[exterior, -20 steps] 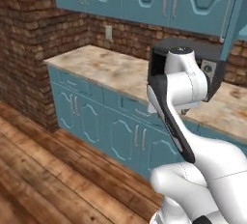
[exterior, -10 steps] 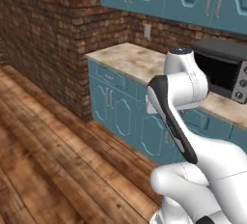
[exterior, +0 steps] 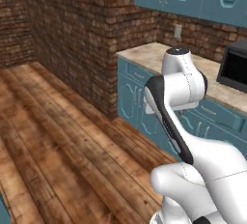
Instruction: Pick the jar and candle from the dining table and place them in the open cabinet. Close the cabinet after placing the objects.
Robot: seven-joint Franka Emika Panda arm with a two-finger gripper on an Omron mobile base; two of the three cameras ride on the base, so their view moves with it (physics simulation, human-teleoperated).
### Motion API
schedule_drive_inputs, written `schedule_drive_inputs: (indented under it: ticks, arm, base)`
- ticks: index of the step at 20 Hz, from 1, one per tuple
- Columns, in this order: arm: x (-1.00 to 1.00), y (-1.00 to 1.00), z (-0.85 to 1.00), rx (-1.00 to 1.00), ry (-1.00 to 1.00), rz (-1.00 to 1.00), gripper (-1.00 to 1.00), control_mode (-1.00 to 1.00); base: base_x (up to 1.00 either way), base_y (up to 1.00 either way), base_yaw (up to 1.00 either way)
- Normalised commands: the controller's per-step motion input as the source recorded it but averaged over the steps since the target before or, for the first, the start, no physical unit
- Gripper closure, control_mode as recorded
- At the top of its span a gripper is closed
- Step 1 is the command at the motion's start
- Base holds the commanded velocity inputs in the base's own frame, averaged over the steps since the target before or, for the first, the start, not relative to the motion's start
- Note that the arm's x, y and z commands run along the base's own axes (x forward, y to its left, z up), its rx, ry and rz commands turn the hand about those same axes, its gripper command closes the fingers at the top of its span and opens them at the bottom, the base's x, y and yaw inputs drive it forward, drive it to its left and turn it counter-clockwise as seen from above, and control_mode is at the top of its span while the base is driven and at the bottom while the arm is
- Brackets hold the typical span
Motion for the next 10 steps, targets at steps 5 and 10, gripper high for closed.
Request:
schedule_drive_inputs:
  ticks: [5,10]
  arm:
    - [0.0,0.0,0.0,0.0,0.0,0.0,-1.0,1.0]
    - [0.0,0.0,0.0,0.0,0.0,0.0,-1.0,1.0]
  base:
    - [0.3,0.22,0.24]
    - [0.6,0.27,0.06]
